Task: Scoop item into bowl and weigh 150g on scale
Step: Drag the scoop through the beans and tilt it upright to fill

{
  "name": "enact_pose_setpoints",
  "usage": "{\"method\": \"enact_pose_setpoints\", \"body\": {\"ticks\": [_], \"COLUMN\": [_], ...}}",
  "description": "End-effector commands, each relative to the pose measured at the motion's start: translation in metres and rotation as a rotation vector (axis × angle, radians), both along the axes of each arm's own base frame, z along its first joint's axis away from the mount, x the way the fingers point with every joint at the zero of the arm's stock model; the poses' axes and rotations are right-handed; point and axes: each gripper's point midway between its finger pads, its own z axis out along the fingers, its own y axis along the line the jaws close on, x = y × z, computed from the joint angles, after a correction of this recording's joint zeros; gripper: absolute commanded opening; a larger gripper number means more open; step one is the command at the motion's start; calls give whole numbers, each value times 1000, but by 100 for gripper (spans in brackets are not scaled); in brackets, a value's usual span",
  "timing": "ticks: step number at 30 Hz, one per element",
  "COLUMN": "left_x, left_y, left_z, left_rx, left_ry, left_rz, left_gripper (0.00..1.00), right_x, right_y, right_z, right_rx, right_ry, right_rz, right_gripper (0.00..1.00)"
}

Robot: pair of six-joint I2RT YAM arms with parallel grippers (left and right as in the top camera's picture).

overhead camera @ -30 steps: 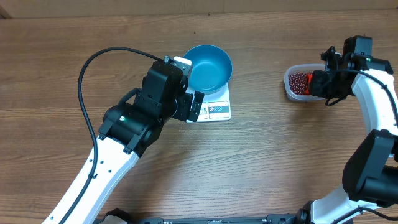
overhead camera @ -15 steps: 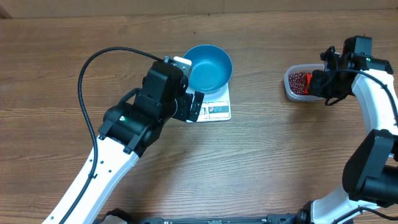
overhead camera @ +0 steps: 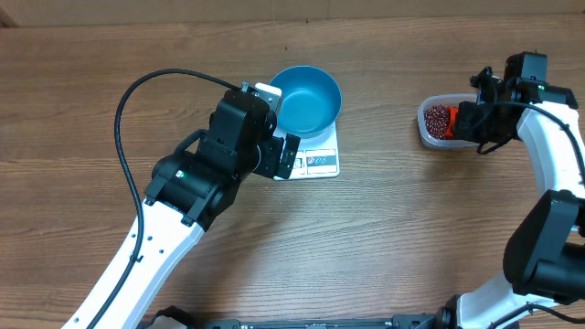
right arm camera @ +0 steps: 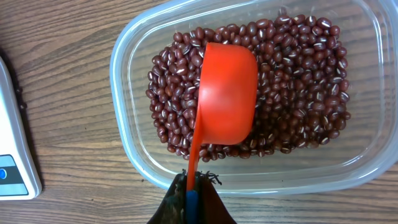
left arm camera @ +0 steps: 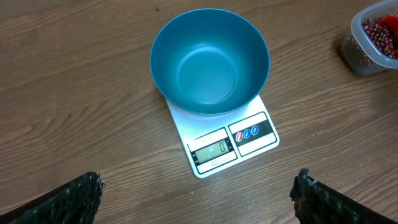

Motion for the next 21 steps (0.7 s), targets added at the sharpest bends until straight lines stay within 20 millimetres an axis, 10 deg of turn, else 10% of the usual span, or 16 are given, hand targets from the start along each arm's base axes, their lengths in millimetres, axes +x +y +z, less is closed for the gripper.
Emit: {"method": "enact_pose_setpoints", "body": {"ticks": [1,21], "left_x": [0,0], "left_y": [-1,-1], "left_z": [14,14], "left_rx": [-11,-11], "left_ry": [-33,-33], "left_rz": [-17,-17], "left_gripper": [100,100], "right_x": [0,2], "right_y": [8,11], "right_z": [-8,-16], "right_rx": [51,114], "right_ry": [10,20], "right_rz": [13,15], "right_gripper": [4,4]}}
